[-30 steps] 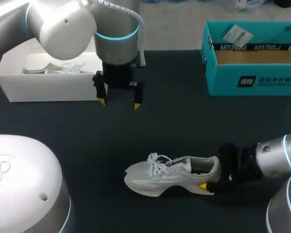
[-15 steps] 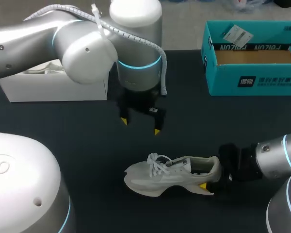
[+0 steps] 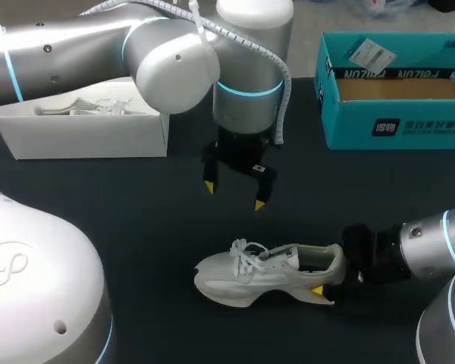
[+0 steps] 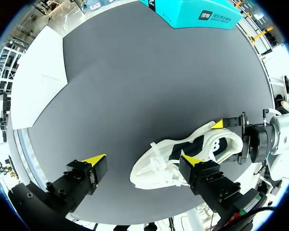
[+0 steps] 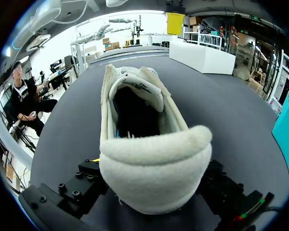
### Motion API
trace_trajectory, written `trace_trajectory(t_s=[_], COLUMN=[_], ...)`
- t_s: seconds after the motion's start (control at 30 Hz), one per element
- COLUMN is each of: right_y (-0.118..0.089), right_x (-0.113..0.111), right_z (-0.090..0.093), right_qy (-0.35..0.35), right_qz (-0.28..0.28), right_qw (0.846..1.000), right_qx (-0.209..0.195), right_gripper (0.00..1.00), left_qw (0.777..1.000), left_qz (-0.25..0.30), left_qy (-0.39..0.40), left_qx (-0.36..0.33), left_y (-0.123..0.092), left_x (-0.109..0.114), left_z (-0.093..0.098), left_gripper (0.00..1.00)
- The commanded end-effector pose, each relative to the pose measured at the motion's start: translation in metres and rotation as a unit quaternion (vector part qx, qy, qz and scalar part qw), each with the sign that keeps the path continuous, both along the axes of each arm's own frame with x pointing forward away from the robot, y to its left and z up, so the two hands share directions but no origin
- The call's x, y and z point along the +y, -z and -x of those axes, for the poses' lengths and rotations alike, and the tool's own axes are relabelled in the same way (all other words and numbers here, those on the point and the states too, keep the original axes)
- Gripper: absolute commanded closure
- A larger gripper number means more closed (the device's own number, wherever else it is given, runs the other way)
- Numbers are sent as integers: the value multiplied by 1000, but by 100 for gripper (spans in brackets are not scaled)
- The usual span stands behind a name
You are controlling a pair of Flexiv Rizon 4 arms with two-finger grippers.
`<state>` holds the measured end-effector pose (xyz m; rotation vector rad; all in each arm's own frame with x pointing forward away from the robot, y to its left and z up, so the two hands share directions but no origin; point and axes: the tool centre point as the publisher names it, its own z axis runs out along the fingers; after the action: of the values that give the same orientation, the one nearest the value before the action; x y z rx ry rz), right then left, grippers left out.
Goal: Take the shoe out of the shoebox, open the shoe tongue, remove and reinsert the insole, then place the shoe into the shoebox
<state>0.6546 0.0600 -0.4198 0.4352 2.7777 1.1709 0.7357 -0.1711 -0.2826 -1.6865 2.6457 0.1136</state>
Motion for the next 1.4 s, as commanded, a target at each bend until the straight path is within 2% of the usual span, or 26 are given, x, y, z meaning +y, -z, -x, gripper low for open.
trace_trajectory(t_s=[0.03,0.1,0.17,0.37,0.73,0.83,1.4], right_y=[2,2,2,2,2,2,2], right_x=[1,1,1,1,1,1,1], right_z=[-2,-2,-2,-2,-2,-2,-2], right_qy=[2,2,2,2,2,2,2], right_qz=[2,2,2,2,2,2,2], right_qw=[1000,1000,1000,1000,1000,1000,1000], right_qx=[0,0,0,0,0,0,0], right_gripper=[100,100,100,100,100,100,100], left_qw=[1000,1000,999,998,997,999,999], left_qz=[0,0,-22,4,6,14,14], left_qy=[0,0,-26,-54,-38,-24,-24], left_qx=[-1,-1,-15,-35,-62,-44,-44], left_y=[-1,-1,-1,6,15,13,13], left_x=[1,1,-10,-33,-60,-65,-65], left_z=[1,1,10,35,66,69,69], left_gripper=[0,0,0,0,0,0,0])
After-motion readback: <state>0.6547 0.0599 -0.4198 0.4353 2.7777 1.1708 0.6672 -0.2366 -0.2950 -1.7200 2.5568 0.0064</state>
